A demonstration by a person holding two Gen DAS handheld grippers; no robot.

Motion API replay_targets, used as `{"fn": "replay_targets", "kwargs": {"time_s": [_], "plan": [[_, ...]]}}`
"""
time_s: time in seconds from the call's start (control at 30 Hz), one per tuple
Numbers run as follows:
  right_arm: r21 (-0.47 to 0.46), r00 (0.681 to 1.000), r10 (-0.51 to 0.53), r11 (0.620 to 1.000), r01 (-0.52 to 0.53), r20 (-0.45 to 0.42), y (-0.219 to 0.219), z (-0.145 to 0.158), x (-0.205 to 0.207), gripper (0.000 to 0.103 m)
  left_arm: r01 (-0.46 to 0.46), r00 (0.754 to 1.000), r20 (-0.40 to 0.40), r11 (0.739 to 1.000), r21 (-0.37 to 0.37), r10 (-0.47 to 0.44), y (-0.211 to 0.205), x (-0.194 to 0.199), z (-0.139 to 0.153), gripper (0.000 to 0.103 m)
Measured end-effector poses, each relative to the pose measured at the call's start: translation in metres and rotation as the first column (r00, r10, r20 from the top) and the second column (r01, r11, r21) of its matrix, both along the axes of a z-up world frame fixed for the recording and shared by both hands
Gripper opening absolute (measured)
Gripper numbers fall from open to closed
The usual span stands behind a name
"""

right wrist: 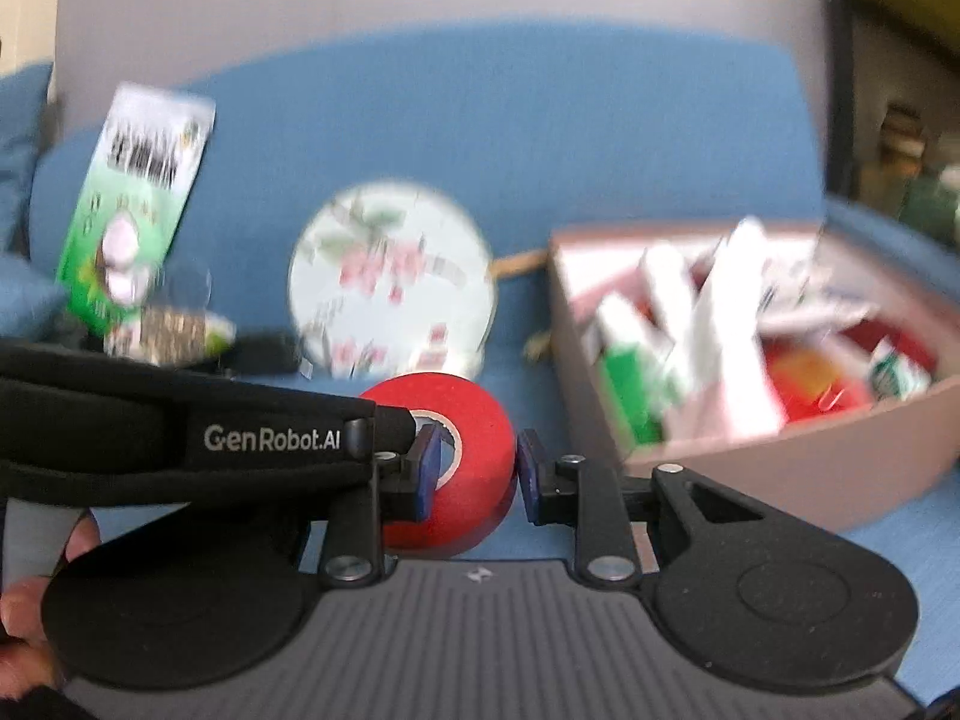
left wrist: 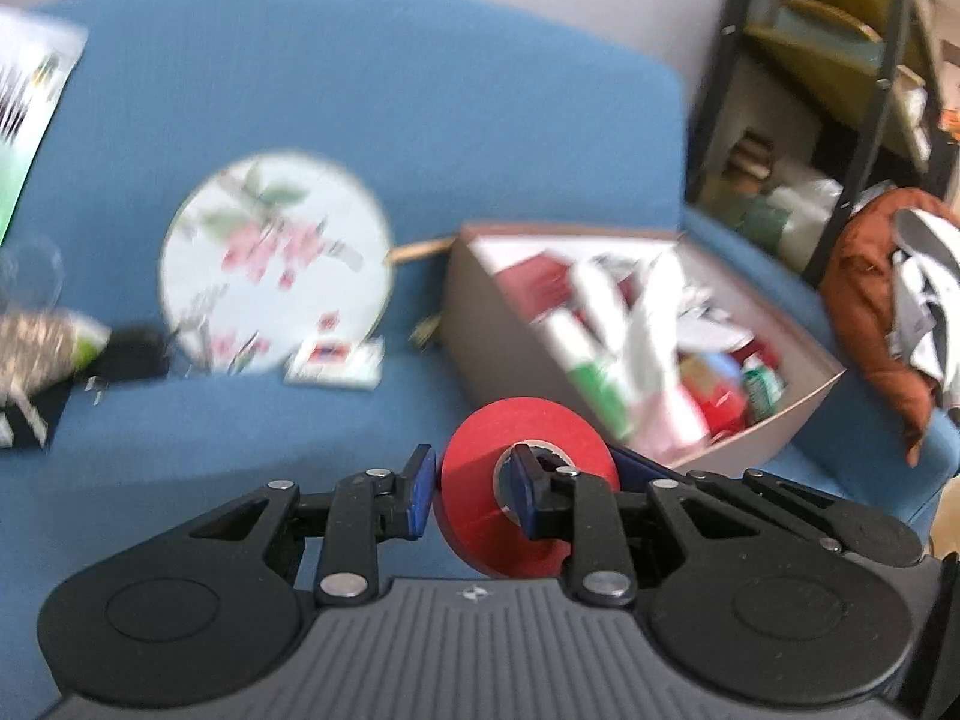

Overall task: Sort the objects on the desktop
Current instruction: 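Carry the red tape roll with both tools into the brown box, then open both tools to release the tape roll into the box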

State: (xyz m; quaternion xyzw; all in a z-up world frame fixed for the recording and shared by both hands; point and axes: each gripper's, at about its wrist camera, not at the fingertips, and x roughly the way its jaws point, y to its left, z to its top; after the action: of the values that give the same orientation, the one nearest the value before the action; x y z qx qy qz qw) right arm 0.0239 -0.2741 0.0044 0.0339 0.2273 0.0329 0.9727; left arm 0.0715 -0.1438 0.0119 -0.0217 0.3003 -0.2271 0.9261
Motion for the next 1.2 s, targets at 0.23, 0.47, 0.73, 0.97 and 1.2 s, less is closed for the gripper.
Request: {"fn": "replay_targets", "kwargs": {"time_s": [0.23,0.47,0.73,0.97,1.2], "plan": [[0.011,0.992,-0.099,0.995,0.099,0.083,-0.056,0.026,-0.006,0.026,0.092,0.995,0.043,0.996,0.009,-0.092,-0.068,0.006,0.016,0.028],[0.015,0.983,-0.174,0.985,0.173,0.065,-0.118,0.013,0.018,0.026,0.14,0.99,0.014,0.99,0.015,-0.141,-0.126,0.037,0.0,0.028],[-0.002,0.984,-0.162,0.987,0.162,0.073,-0.132,-0.003,0.035,0.039,0.045,0.996,0.071,0.997,0.059,-0.05,-0.125,0.045,-0.005,0.088],[-0.003,0.979,-0.186,0.982,0.187,0.079,-0.131,-0.001,0.023,0.069,-0.002,0.997,0.075,0.998,0.07,-0.004,-0.111,0.035,-0.001,0.099],[-0.075,0.972,-0.218,0.972,0.225,0.088,-0.117,0.007,0.004,0.095,-0.027,0.999,0.05,0.997,0.078,0.023,-0.101,0.023,-0.003,0.102]]}}
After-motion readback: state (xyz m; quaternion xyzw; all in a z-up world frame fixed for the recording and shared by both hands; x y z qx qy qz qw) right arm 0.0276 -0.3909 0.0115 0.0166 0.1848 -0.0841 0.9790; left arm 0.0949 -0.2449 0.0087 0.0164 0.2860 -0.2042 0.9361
